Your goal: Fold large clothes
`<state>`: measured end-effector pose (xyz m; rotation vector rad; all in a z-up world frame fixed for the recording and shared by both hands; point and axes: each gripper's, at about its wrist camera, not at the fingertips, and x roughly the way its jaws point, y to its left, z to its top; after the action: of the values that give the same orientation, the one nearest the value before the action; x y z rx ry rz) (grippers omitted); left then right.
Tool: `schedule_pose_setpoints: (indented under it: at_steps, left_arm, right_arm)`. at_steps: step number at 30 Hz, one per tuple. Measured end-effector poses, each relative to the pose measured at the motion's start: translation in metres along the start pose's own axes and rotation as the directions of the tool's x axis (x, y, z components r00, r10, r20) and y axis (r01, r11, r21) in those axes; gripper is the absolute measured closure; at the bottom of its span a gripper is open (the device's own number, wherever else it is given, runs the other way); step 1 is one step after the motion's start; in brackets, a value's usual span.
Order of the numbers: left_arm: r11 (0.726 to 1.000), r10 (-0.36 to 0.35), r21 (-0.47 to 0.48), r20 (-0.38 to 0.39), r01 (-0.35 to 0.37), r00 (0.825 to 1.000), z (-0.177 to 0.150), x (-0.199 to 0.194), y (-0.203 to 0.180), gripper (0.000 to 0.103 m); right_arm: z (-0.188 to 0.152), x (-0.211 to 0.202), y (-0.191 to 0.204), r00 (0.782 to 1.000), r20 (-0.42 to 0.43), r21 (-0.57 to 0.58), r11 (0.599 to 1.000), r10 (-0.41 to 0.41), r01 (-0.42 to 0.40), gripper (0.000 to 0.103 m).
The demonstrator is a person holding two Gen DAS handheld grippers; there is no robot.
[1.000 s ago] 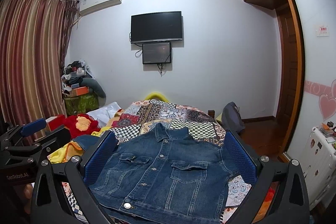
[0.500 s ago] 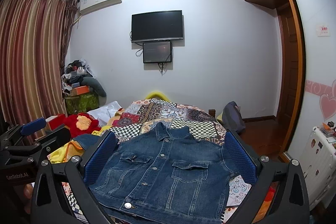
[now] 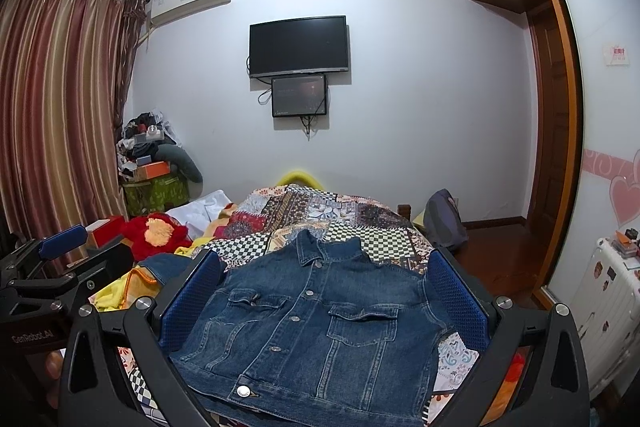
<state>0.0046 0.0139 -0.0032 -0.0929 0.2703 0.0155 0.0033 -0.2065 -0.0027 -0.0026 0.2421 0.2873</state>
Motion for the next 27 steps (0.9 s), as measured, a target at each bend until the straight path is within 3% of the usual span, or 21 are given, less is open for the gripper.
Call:
schedule_pose_setpoints:
  at_steps: [9,16,22,27]
  left_arm:
    - [1.0,0.008,-0.017,-0.031,-0.009,0.999,-0.002,0.013,0.009,0.0]
    - [0.997,0.028,-0.067,-0.1,-0.035,0.995,-0.009,0.046,0.034,0.0]
    - [0.987,0.036,-0.146,-0.211,-0.068,0.977,-0.023,0.095,0.073,0.0]
    - [0.973,0.088,-0.174,-0.316,-0.149,0.945,-0.034,0.147,0.12,0.0]
  right_arm:
    - [-0.003,0.017,0.001,0.999,-0.041,0.003,1.0,0.0,0.0,0.0]
    - [-0.007,0.056,0.004,0.991,-0.133,0.01,1.0,0.004,-0.003,0.0]
    - [-0.015,0.113,0.007,0.968,-0.252,0.016,1.0,0.001,0.003,0.0]
    - [-0.017,0.164,0.008,0.948,-0.317,0.004,1.0,-0.014,0.016,0.0]
